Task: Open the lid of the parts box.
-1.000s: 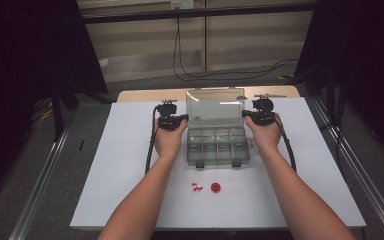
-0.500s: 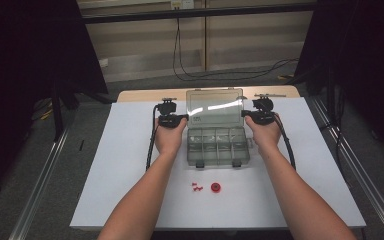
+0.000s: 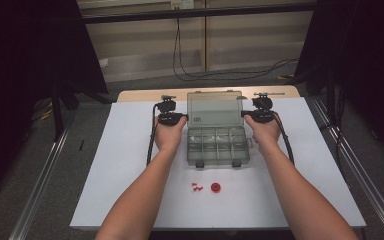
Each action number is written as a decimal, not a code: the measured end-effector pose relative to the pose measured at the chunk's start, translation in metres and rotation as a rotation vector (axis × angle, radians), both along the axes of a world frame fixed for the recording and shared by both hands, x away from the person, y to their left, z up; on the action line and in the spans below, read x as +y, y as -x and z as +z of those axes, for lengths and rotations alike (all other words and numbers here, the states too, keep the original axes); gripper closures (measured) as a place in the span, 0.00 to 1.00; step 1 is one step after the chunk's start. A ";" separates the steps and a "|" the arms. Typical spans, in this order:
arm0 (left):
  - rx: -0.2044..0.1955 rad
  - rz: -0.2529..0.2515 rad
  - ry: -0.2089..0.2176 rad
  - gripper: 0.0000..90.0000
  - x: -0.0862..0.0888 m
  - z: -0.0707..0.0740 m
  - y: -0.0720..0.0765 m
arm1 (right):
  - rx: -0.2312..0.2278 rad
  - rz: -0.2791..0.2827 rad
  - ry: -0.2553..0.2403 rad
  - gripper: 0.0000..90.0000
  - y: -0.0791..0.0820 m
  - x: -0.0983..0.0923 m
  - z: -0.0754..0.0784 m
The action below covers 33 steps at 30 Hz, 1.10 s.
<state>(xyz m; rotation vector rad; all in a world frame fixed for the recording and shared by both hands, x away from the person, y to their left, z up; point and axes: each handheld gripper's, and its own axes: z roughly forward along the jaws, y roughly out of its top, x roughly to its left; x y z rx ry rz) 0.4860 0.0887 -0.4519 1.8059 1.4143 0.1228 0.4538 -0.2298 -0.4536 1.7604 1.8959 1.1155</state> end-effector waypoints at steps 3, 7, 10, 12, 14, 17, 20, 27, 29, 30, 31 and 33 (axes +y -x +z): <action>-0.003 0.002 -0.005 0.99 -0.001 -0.001 -0.001 | 0.010 0.009 -0.007 0.97 -0.002 -0.002 -0.001; 0.003 -0.001 -0.005 0.99 0.000 -0.002 -0.002 | 0.022 0.006 -0.014 0.97 -0.003 -0.002 -0.003; 0.000 0.013 -0.001 0.99 -0.003 -0.003 -0.002 | 0.016 0.009 -0.007 0.96 -0.004 -0.003 -0.005; -0.005 0.009 -0.017 0.99 -0.003 -0.004 -0.003 | 0.021 0.013 -0.011 0.97 -0.004 -0.003 -0.005; -0.008 0.011 -0.018 0.99 -0.004 -0.004 -0.003 | 0.019 0.011 -0.015 0.98 -0.005 -0.005 -0.005; -0.003 0.007 -0.018 0.99 -0.003 -0.005 -0.004 | 0.027 0.022 -0.014 0.96 -0.005 -0.006 -0.005; 0.000 0.008 -0.019 1.00 -0.004 -0.005 -0.003 | 0.030 0.032 -0.014 0.95 -0.006 -0.007 -0.007; -0.001 0.021 -0.019 1.00 -0.004 -0.006 -0.002 | 0.033 0.048 -0.014 0.94 -0.006 -0.006 -0.012; -0.002 0.015 -0.018 1.00 -0.004 -0.006 -0.002 | 0.044 0.037 -0.031 0.94 -0.006 -0.007 -0.013; -0.005 0.003 -0.030 1.00 -0.003 -0.005 -0.002 | 0.040 0.045 -0.030 0.94 -0.006 -0.007 -0.013; -0.009 0.005 -0.030 1.00 -0.004 -0.005 -0.002 | 0.035 0.050 -0.025 0.93 -0.006 -0.007 -0.013; -0.015 -0.007 -0.048 1.00 -0.003 -0.006 -0.002 | 0.030 0.060 -0.015 0.92 -0.006 -0.007 -0.014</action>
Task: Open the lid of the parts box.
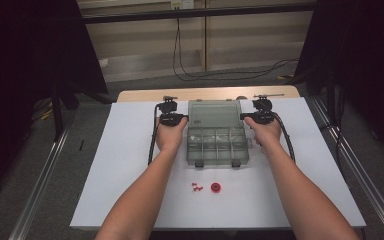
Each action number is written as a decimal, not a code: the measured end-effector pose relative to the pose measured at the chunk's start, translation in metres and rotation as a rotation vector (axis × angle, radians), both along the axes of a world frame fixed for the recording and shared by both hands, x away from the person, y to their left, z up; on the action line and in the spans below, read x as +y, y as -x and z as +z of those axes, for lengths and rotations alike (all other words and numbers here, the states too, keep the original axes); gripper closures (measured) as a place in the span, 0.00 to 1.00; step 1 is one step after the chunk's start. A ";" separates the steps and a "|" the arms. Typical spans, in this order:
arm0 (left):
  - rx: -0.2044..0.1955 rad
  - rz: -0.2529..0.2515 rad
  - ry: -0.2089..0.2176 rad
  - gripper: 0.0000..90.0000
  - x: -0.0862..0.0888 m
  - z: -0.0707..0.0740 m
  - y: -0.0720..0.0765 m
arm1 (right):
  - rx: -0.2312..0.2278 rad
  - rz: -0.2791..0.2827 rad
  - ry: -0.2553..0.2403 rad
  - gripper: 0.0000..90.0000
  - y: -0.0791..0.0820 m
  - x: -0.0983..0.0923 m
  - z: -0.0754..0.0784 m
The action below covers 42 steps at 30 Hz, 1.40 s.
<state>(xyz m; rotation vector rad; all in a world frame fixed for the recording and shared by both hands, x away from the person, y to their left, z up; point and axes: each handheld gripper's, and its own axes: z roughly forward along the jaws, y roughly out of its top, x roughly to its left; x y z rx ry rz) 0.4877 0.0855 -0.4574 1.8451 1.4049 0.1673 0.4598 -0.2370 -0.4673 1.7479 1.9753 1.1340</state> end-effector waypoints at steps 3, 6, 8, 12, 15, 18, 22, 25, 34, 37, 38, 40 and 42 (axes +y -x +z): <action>0.007 0.003 0.004 0.99 0.000 0.000 0.000 | 0.001 0.013 -0.014 0.88 0.002 -0.001 0.000; 0.004 0.001 0.000 0.98 0.001 0.000 0.000 | -0.051 0.040 -0.052 0.72 0.004 -0.003 0.002; 0.005 0.000 0.006 0.94 0.002 0.000 0.000 | -0.075 0.040 -0.048 0.64 0.006 -0.004 0.004; 0.005 -0.018 0.017 0.91 0.004 0.001 0.001 | -0.120 0.037 -0.045 0.55 0.011 -0.009 0.006; -0.002 -0.039 0.020 0.94 0.004 0.002 0.003 | -0.141 0.043 -0.075 0.50 0.015 -0.014 0.008; -0.001 -0.051 0.032 0.92 0.004 0.003 0.005 | -0.172 0.073 -0.115 0.46 0.021 -0.016 0.009; -0.029 -0.081 0.042 0.89 0.005 0.006 0.009 | -0.207 0.108 -0.054 0.37 0.030 -0.013 0.014; -0.038 -0.108 0.057 0.86 0.007 0.008 0.012 | -0.216 0.130 -0.022 0.31 0.036 -0.011 0.018; -0.076 -0.177 0.064 0.71 0.009 0.015 0.024 | -0.256 0.125 0.009 0.15 0.056 -0.015 0.025; -0.090 -0.204 0.071 0.67 0.008 0.019 0.028 | -0.266 0.132 -0.009 0.11 0.063 -0.018 0.027; -0.095 -0.212 0.073 0.67 0.008 0.020 0.029 | -0.275 0.133 -0.012 0.10 0.066 -0.018 0.028; -0.098 -0.234 0.078 0.64 0.009 0.021 0.031 | -0.288 0.146 -0.014 0.08 0.072 -0.019 0.030; -0.098 -0.248 0.085 0.63 0.009 0.022 0.033 | -0.300 0.146 0.005 0.06 0.078 -0.018 0.032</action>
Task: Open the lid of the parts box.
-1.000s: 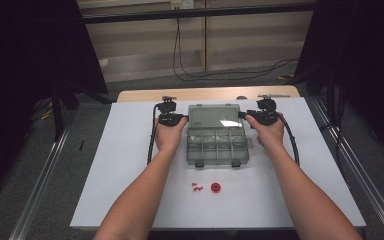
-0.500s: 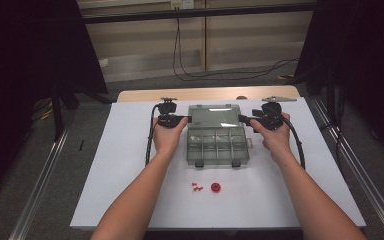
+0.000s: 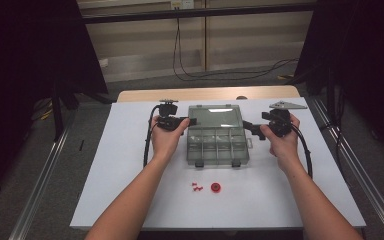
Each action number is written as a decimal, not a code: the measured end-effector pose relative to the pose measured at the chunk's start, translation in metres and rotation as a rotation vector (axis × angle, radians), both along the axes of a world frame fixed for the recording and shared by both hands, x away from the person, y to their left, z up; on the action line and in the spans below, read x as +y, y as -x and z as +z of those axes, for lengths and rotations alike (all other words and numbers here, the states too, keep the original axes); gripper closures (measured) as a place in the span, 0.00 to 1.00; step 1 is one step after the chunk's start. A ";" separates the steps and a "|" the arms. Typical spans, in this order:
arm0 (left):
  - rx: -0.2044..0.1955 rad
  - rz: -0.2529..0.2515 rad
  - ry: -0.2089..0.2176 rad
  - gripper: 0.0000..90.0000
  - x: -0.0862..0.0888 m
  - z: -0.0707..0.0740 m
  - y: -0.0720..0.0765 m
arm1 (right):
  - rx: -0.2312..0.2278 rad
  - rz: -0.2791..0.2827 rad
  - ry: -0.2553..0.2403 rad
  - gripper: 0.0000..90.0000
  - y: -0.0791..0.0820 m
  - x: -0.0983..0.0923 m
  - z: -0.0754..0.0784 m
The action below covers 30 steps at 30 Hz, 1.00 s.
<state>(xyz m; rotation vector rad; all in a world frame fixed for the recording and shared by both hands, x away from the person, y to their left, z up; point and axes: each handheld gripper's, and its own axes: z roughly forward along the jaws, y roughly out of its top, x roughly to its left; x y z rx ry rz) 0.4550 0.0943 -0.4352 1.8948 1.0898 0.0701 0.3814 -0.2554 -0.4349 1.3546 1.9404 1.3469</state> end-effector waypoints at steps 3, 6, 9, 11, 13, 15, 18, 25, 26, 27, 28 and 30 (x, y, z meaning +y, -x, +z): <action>-0.002 -0.023 0.005 0.60 0.001 0.000 0.003 | -0.024 -0.008 0.002 0.02 0.010 0.000 0.003; -0.007 -0.038 0.004 0.57 0.003 0.002 0.006 | -0.046 -0.001 -0.001 0.00 0.019 -0.002 0.007; -0.014 -0.051 -0.003 0.53 0.003 0.003 0.010 | -0.066 -0.006 -0.008 0.00 0.027 -0.005 0.010; -0.019 -0.070 -0.002 0.50 0.002 0.004 0.013 | -0.071 -0.013 0.003 0.00 0.033 -0.008 0.011; -0.022 -0.097 -0.021 0.47 0.002 0.005 0.015 | -0.070 -0.017 0.014 0.00 0.037 -0.009 0.011; -0.034 -0.109 -0.034 0.43 -0.001 0.007 0.020 | -0.073 -0.027 0.027 0.00 0.043 -0.011 0.011; -0.038 -0.133 -0.058 0.34 -0.003 0.008 0.023 | -0.078 -0.027 0.023 0.00 0.052 -0.014 0.010; -0.043 -0.170 -0.060 0.25 -0.009 0.009 0.031 | -0.087 -0.031 0.018 0.00 0.068 -0.022 0.009; -0.046 -0.175 -0.070 0.23 -0.010 0.010 0.033 | -0.088 -0.033 0.017 0.00 0.070 -0.023 0.009; -0.049 -0.180 -0.081 0.22 -0.011 0.010 0.034 | -0.090 -0.036 0.014 0.00 0.072 -0.025 0.009; -0.048 -0.185 -0.077 0.21 -0.011 0.010 0.036 | -0.087 -0.038 0.011 0.00 0.075 -0.026 0.009; -0.049 -0.197 -0.086 0.18 -0.011 0.011 0.038 | -0.092 -0.046 0.008 0.00 0.080 -0.030 0.009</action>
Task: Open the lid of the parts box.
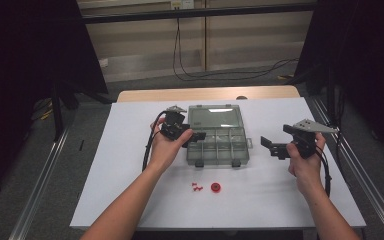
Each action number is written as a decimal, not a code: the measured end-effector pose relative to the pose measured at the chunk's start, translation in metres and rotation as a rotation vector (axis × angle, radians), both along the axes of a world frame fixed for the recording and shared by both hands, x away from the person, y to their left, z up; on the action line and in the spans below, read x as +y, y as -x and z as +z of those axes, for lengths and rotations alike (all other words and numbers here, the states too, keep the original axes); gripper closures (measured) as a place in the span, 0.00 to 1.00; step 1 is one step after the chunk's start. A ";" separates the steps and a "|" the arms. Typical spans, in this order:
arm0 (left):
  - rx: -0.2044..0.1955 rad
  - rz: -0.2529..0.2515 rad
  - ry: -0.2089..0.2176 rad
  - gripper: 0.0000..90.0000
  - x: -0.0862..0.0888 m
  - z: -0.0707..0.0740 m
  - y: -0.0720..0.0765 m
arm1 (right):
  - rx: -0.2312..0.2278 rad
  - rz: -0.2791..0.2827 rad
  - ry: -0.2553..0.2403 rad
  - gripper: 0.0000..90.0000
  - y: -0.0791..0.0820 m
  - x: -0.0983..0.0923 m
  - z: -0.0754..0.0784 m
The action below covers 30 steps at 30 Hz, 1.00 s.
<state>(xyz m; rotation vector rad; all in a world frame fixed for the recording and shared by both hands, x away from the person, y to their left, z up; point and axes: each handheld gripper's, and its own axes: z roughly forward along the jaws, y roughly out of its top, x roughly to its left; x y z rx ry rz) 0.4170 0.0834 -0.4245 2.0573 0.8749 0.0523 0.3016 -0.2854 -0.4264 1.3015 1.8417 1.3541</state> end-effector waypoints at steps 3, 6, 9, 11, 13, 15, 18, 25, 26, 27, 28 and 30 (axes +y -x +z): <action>0.001 -0.005 0.009 0.12 0.000 -0.001 0.004 | 0.000 -0.006 0.000 0.00 0.008 -0.005 0.000; -0.002 -0.026 -0.017 0.09 0.003 0.000 0.007 | -0.004 -0.008 0.002 0.00 0.015 -0.011 -0.001; -0.007 -0.031 -0.016 0.05 0.003 -0.001 0.012 | -0.013 -0.012 0.001 0.00 0.022 -0.016 -0.003; -0.004 -0.041 -0.023 0.03 0.004 -0.001 0.013 | -0.009 -0.020 -0.004 0.00 0.026 -0.019 -0.004; -0.002 -0.032 -0.033 0.02 0.004 -0.002 0.015 | -0.002 -0.021 -0.019 0.00 0.029 -0.022 -0.006; 0.007 -0.046 -0.036 0.00 0.005 -0.002 0.017 | -0.004 -0.022 -0.003 0.00 0.033 -0.023 -0.007; -0.004 -0.057 -0.052 0.00 0.005 -0.002 0.021 | -0.011 -0.022 -0.002 0.00 0.038 -0.025 -0.008; -0.028 -0.063 -0.054 0.00 0.006 0.001 0.030 | -0.013 -0.027 -0.009 0.00 0.050 -0.030 -0.010; -0.027 -0.063 -0.047 0.00 0.006 0.001 0.031 | -0.020 -0.026 -0.008 0.01 0.053 -0.030 -0.010; -0.026 -0.061 -0.047 0.00 0.007 0.001 0.032 | -0.022 -0.025 -0.009 0.02 0.055 -0.030 -0.010; -0.029 -0.056 -0.048 0.00 0.007 0.001 0.033 | -0.027 -0.023 0.000 0.02 0.057 -0.030 -0.010; -0.027 -0.060 -0.055 0.00 0.008 0.001 0.035 | -0.035 -0.022 0.009 0.03 0.062 -0.030 -0.010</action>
